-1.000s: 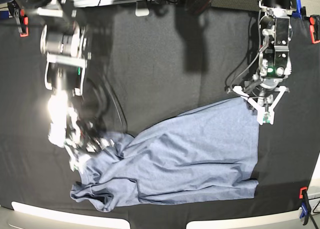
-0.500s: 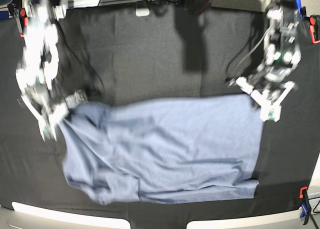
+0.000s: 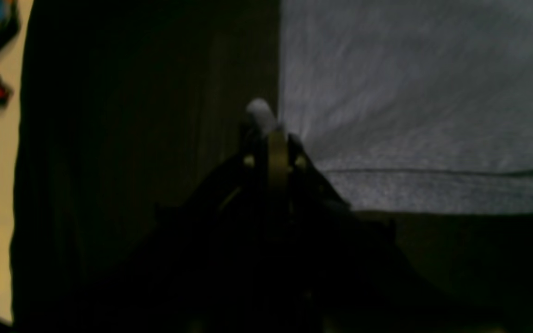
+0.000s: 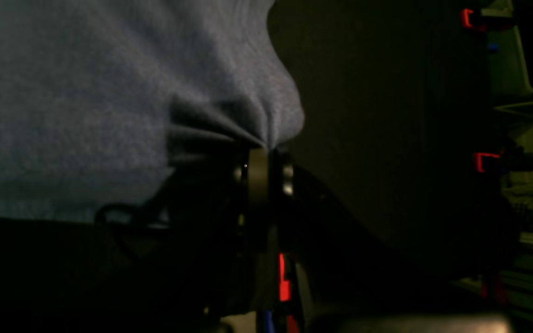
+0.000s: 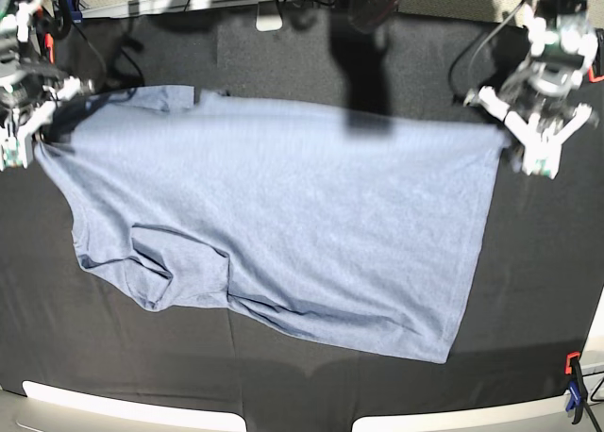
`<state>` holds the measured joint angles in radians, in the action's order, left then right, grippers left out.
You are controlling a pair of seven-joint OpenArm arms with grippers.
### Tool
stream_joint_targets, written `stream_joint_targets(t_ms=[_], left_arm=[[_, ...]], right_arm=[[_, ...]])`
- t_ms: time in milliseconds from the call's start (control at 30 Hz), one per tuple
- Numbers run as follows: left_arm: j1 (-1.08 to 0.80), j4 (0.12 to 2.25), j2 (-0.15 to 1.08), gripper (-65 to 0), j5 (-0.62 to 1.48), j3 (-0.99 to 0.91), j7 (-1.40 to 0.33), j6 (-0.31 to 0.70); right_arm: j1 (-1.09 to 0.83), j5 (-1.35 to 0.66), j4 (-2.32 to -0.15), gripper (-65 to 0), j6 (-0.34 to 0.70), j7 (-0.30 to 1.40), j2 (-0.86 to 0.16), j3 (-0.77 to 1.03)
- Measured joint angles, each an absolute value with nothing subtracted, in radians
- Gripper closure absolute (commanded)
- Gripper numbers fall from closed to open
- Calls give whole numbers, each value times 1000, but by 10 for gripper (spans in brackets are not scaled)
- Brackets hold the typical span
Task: Layout the t-shirt on the table in an organized manner, then fold the t-shirt properly
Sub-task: 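Lift and pull the shirt with both grippers to spread it flat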
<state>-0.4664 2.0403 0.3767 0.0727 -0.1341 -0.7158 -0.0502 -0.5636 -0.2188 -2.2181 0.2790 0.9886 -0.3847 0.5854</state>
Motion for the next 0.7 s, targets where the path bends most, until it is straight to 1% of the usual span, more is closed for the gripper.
stream_joint_targets(t_ms=[200,300,333,367,400,533,700], left_arm=[[-552,2040,377,0,70,-161,-725,-50],[-585,2040,374,0,70,-161,-723,-50],[-591,2040,374,0,70,-161,-722,-50],[-595,2040,374,0,70,-161,-720,-50],[-595,2040,374,0,70,-161,-720,-50],[-592,2040,374,0,67,-161,-681,-51],[-593,2040,374,0,67,-161,-680,-51]], right_arm=[[-585,-315,-2218,-7,281,1035,-381,588],[-585,-318,-2218,-184,281,1035,-380,590],[-585,-318,-2218,-232,280,1034,-380,591],[-585,-319,-2218,-268,280,1033,-381,591],[-585,-319,-2218,-288,280,1033,-380,591],[-585,-326,-2218,-290,280,1034,-380,591],[-599,-431,-2219,-290,282,1072,-381,591]])
